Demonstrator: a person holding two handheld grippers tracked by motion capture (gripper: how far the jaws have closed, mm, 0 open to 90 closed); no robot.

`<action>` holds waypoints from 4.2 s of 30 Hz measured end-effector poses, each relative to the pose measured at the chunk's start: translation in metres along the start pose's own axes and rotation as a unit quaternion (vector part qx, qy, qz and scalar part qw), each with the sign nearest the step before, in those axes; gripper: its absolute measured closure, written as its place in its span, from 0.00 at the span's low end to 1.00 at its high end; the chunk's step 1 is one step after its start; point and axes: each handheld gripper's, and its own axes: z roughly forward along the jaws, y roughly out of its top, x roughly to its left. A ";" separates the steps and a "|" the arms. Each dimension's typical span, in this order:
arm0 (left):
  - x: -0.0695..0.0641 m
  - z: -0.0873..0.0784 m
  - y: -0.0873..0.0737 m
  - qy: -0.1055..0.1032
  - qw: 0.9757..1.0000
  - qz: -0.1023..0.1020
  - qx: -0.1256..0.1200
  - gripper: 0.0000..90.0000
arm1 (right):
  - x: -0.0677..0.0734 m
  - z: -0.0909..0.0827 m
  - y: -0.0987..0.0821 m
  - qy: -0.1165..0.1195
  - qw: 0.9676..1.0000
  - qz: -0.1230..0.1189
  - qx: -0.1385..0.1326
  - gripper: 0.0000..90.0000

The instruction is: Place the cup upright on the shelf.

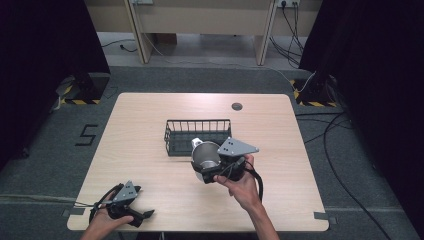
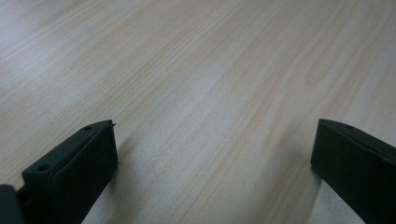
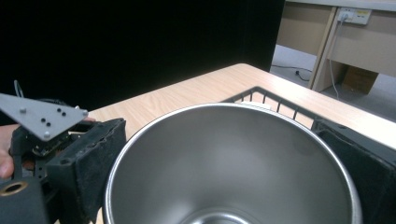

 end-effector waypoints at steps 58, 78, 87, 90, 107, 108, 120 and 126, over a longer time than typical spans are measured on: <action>0.000 0.000 0.000 -0.002 1.000 0.001 0.003 0.00 | -0.080 0.065 0.066 0.056 0.998 -0.006 0.006 0.07; 0.000 0.000 0.000 -0.003 1.000 0.002 0.002 0.00 | -0.112 0.100 0.055 0.057 0.998 -0.007 0.030 0.07; 0.000 0.000 0.000 -0.003 1.000 0.002 0.002 0.00 | -0.121 0.107 0.050 0.063 0.997 -0.003 0.033 0.07; 0.000 0.000 0.000 -0.003 1.000 0.002 0.002 0.00 | -0.122 0.108 0.050 0.062 0.997 -0.004 0.034 0.07; 0.000 0.000 0.000 -0.004 1.000 0.002 0.002 0.00 | -0.131 0.117 0.033 0.091 0.994 -0.025 0.058 0.07; 0.000 0.000 0.000 -0.004 1.000 0.002 0.002 0.00 | -0.131 0.116 0.031 0.090 0.994 -0.026 0.059 0.07; 0.000 0.000 0.000 -0.004 1.000 0.002 0.002 0.00 | -0.126 0.115 0.033 0.090 0.988 -0.085 0.095 0.07; 0.000 0.000 0.000 -0.004 1.000 0.001 0.002 0.00 | -0.126 0.114 0.031 0.091 0.988 -0.077 0.098 0.06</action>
